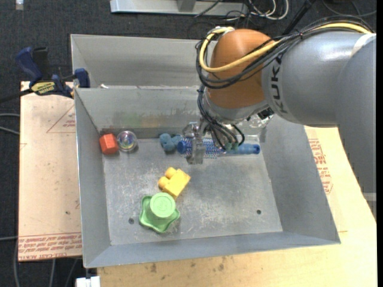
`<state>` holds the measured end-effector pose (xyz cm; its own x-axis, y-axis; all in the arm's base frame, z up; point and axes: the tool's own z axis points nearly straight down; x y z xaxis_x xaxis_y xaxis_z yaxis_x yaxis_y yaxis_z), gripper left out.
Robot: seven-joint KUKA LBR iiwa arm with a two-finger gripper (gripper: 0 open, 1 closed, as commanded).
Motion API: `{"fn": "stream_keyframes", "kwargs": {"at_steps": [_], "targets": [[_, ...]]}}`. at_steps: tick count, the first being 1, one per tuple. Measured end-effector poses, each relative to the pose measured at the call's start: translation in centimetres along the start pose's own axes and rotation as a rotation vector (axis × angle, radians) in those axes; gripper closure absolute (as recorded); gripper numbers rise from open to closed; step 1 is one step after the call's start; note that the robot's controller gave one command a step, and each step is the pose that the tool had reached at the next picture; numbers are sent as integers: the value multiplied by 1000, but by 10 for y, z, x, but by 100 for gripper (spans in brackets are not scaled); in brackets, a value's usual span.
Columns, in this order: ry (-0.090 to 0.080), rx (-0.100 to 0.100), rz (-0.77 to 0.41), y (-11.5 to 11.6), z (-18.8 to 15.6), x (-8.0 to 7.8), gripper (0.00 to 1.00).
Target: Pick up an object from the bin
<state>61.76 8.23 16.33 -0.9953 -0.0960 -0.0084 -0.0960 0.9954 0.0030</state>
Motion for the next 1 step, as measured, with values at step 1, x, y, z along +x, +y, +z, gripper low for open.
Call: {"fn": "stream_keyframes", "kwargs": {"at_steps": [1], "targets": [[0, 1, 10, -5, -60, -7, 100]]}}
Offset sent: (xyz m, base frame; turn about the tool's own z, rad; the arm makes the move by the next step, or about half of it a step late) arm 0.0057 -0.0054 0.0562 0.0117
